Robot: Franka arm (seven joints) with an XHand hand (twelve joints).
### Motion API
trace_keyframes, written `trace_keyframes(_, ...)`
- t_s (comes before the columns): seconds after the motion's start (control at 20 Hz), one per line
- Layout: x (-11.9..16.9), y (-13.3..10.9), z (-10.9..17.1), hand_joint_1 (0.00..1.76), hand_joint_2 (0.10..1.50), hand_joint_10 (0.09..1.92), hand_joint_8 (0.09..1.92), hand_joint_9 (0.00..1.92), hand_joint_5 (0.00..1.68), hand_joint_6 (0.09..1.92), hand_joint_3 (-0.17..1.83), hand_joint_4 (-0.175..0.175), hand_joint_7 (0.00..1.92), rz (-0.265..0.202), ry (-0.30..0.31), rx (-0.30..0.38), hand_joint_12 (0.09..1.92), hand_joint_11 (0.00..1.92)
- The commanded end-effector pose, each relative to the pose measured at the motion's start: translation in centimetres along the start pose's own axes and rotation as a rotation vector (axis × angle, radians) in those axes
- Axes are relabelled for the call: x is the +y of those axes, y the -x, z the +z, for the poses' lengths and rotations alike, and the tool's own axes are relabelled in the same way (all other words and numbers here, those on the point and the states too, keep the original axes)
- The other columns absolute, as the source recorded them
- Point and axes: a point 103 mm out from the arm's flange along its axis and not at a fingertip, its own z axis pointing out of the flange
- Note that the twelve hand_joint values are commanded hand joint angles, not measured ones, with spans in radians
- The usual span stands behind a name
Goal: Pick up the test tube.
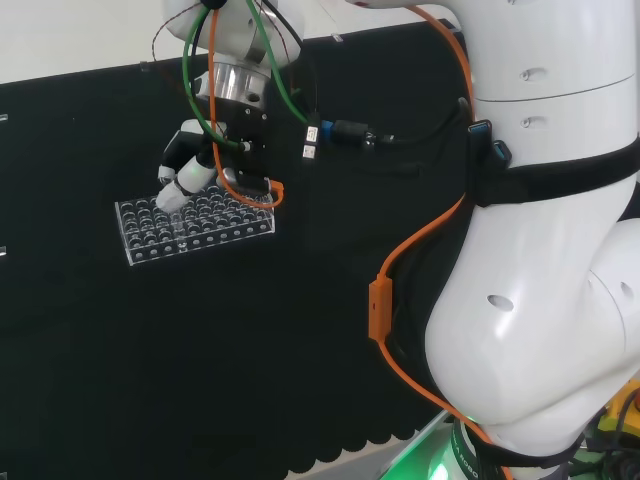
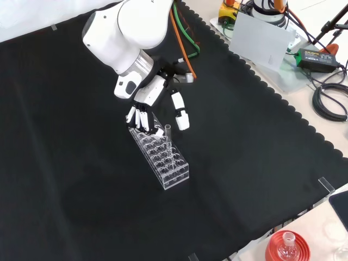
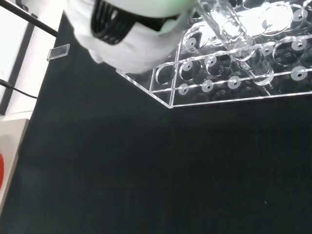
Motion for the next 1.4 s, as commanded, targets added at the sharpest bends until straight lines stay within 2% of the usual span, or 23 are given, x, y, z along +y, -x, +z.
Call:
trace_keyframes(0.05, 0.0, -0.2, 0.1, 1.12, 0.62, 0.81, 0.7, 0.61, 0.84, 0.88, 0.79, -0.084, 0.91, -0.002, 0.003, -0.004, 1.56, 0.13)
trace_keyframes(0.2, 0.1, -0.4, 0.3, 1.13, 0.61, 0.8, 0.7, 0.63, 0.87, 0.87, 0.79, -0.087, 0.94, 0.002, 0.008, -0.021, 1.55, 0.16)
trace_keyframes(0.35, 0.3, -0.7, 0.6, 1.12, 0.9, 0.79, 0.69, 0.66, 0.99, 0.96, 0.36, -0.062, 0.98, -0.002, 0.011, -0.021, 1.54, 0.2)
trace_keyframes(0.5, 0.5, -1.0, 0.7, 1.12, 1.01, 0.77, 0.68, 0.7, 1.01, 0.96, 0.16, -0.065, 1.01, 0.003, 0.012, -0.033, 1.53, 0.24)
trace_keyframes(0.9, 1.2, -1.5, 0.8, 1.15, 1.04, 0.71, 0.64, 0.8, 1.04, 0.91, 0.08, -0.115, 1.14, -0.002, 0.021, -0.051, 1.49, 0.32)
trace_keyframes(1.25, 0.9, -1.5, 0.3, 1.16, 1.02, 0.67, 0.58, 0.88, 1.09, 0.83, 0.08, -0.109, 1.24, -0.002, 0.035, -0.063, 1.47, 0.37)
trace_keyframes(1.4, 0.8, -1.5, 0.1, 1.26, 1.02, 0.64, 0.71, 0.92, 1.11, 0.78, 0.05, -0.164, 1.18, 0.002, 0.045, -0.07, 1.45, 0.4)
